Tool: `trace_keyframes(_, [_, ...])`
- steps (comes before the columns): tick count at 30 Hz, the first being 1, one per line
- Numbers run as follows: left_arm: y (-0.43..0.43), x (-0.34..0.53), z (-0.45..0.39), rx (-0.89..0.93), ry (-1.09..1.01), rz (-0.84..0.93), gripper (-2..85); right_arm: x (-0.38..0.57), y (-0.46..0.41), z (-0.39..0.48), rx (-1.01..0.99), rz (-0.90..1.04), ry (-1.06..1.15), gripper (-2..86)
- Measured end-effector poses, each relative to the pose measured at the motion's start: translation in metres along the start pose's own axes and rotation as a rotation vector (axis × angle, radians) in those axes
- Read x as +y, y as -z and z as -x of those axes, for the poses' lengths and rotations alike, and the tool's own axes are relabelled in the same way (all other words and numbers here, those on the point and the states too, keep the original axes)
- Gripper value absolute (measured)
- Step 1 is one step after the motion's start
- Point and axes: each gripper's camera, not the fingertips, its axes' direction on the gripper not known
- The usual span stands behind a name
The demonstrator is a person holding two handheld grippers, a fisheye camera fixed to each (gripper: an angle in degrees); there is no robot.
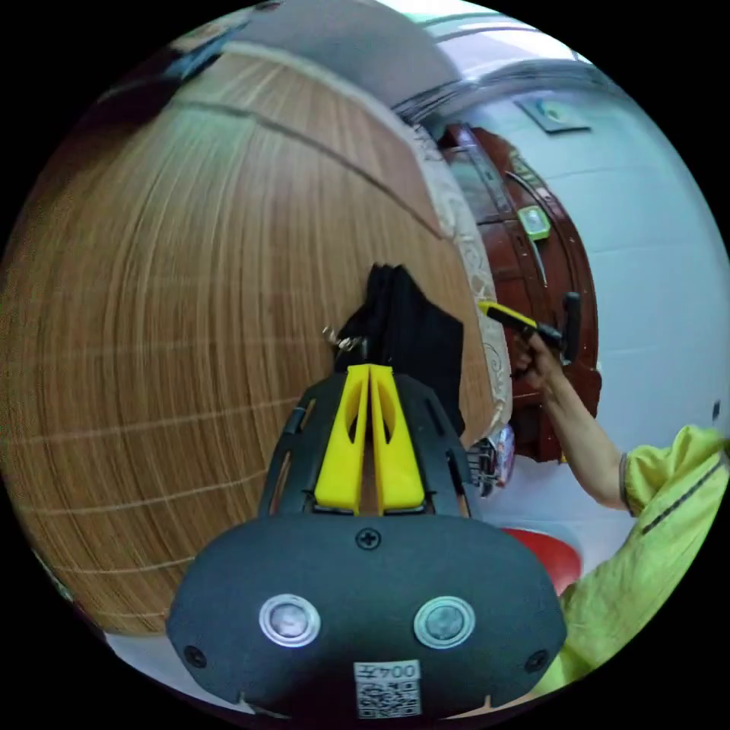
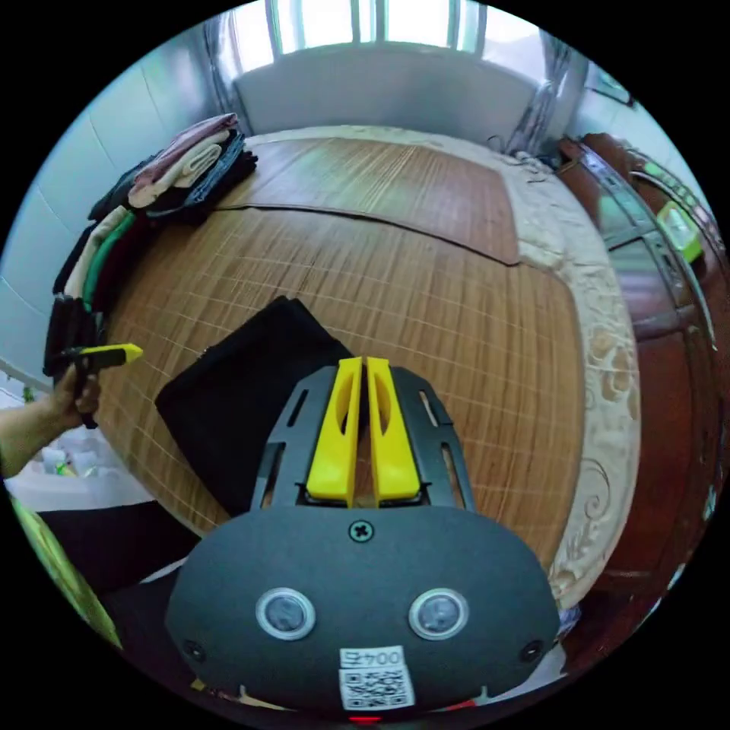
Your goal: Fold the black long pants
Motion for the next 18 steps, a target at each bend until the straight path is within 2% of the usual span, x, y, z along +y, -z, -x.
trace_keyframes(2, [-0.011,-0.006,-0.031,0.033,-0.106,-0.002,0.0,0.078,0.028,0.018,0.181,-0.078,-0.040,0.4])
trace_keyframes(5, [-0.069,-0.028,-0.086,0.059,-0.290,0.067,0.1,0.146,0.036,0.034,0.257,-0.135,-0.086,1.1])
trace_keyframes(8, [-0.134,-0.042,-0.124,-0.150,-0.428,0.100,0.1,0.173,0.020,0.026,0.162,-0.106,-0.142,0.1])
trace_keyframes(10, [-0.182,-0.044,-0.119,-0.402,-0.423,0.161,0.2,0.183,-0.004,0.022,0.195,-0.031,-0.103,-0.3])
trace_keyframes(11, [-0.190,-0.044,-0.113,-0.406,-0.428,0.182,0.3,0.193,-0.025,0.017,0.238,0.041,-0.058,-0.4])
trace_keyframes(13, [-0.187,-0.037,-0.078,-0.256,-0.393,0.118,0.4,0.219,-0.028,0.004,0.270,-0.027,-0.032,-0.3])
trace_keyframes(15, [-0.181,-0.040,-0.052,-0.117,-0.312,0.114,0.5,0.231,-0.017,-0.012,0.259,-0.005,-0.010,0.2])
trace_keyframes(18, [-0.159,-0.051,-0.046,-0.021,-0.219,0.182,0.8,0.262,0.047,-0.077,0.047,-0.014,-0.165,2.4])
